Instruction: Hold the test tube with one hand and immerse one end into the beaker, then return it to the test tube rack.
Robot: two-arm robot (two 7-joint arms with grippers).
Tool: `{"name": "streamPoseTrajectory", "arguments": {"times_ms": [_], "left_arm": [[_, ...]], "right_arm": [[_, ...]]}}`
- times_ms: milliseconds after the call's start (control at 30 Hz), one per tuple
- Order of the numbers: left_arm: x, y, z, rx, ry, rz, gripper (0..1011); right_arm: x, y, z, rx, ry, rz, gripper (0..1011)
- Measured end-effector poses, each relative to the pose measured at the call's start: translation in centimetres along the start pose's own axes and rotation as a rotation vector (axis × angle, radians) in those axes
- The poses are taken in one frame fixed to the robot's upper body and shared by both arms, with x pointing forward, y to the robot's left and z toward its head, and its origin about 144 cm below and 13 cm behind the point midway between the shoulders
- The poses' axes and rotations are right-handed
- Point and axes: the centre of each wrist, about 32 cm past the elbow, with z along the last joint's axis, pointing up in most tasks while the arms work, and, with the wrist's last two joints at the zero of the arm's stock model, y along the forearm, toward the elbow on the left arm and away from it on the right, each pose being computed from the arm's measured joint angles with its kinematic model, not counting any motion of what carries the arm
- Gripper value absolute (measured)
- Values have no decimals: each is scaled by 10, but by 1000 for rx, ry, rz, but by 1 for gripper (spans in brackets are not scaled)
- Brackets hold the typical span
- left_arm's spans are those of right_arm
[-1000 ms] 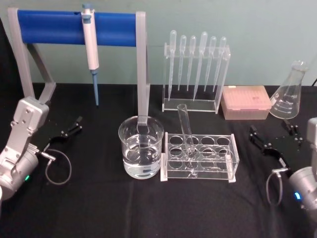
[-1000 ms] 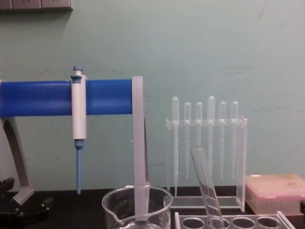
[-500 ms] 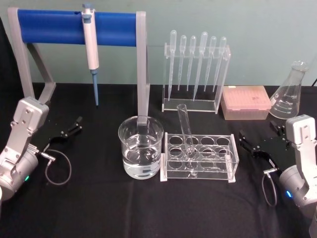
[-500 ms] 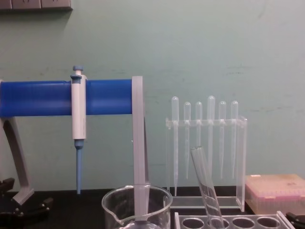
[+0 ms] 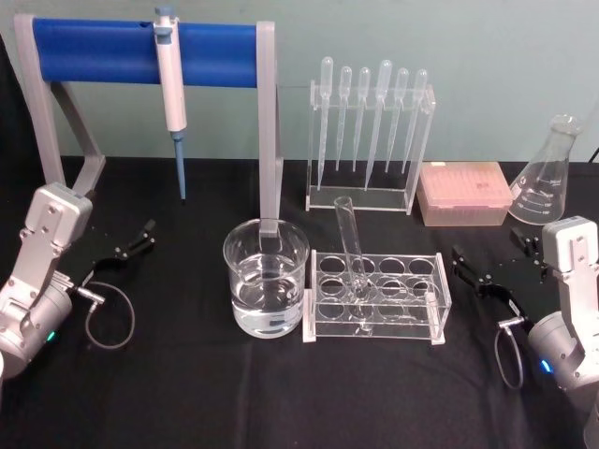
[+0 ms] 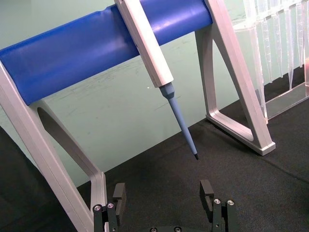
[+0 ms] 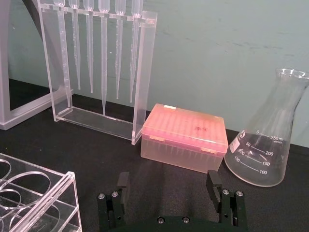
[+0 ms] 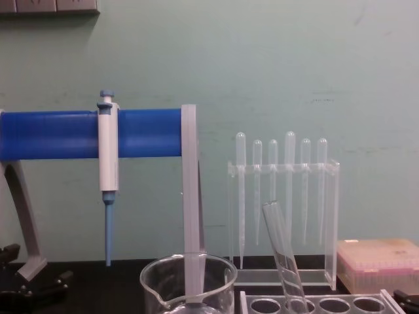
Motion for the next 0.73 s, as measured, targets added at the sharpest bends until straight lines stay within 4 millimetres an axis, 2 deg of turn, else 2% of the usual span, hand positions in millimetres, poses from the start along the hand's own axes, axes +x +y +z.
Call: {"name": "streamPoseTrajectory", "arguments": {"times_ms": [733], "left_arm": [[0,0,0,0,0,0,1000]], "right_arm": [[0,0,0,2,4,0,1004]]}}
